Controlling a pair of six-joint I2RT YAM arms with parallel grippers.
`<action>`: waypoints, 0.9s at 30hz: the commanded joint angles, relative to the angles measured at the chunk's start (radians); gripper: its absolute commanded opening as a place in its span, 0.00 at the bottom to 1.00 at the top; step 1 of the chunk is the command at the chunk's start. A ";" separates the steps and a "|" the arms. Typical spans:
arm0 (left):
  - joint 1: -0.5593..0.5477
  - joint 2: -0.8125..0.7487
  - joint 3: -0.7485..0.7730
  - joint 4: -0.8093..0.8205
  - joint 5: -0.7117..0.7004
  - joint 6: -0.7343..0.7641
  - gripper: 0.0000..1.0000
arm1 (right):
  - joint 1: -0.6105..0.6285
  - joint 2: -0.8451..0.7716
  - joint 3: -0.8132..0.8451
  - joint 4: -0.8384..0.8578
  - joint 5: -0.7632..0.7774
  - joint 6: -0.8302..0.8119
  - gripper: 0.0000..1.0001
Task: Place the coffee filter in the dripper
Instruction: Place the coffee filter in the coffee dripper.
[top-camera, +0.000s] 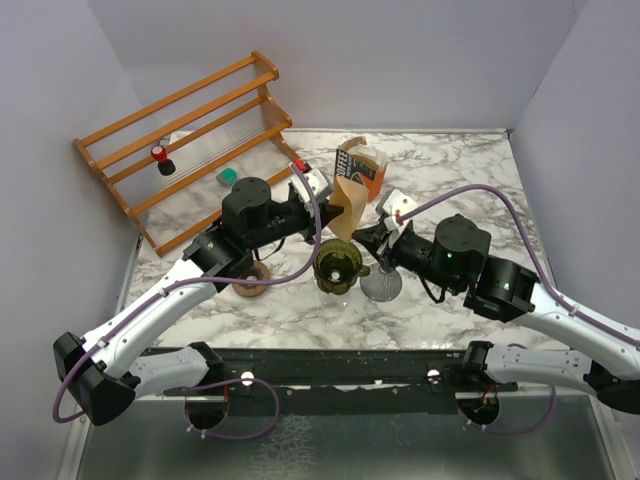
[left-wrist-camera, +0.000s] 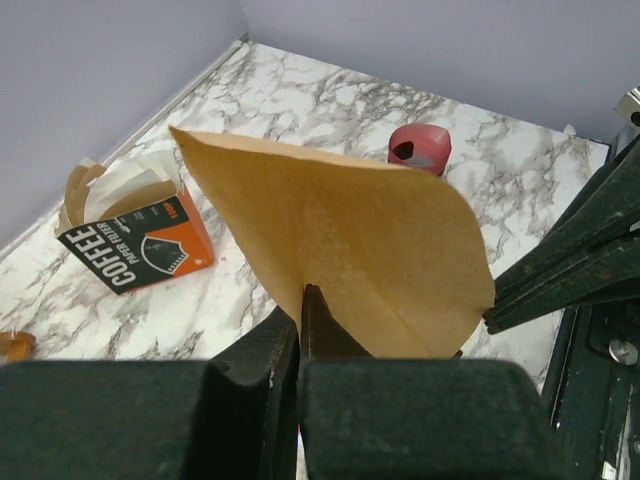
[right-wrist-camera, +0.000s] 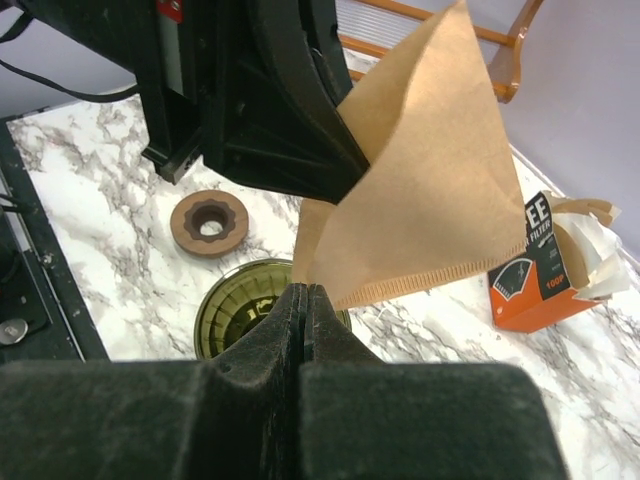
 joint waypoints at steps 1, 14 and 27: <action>0.003 -0.013 0.032 -0.024 -0.059 -0.010 0.00 | 0.009 -0.034 -0.027 0.020 0.093 0.034 0.01; 0.004 -0.030 0.080 -0.166 -0.202 -0.150 0.00 | 0.009 -0.037 -0.069 0.026 0.312 0.361 0.07; 0.004 0.026 0.215 -0.439 -0.273 -0.157 0.00 | 0.009 0.029 0.168 -0.145 0.179 0.423 0.28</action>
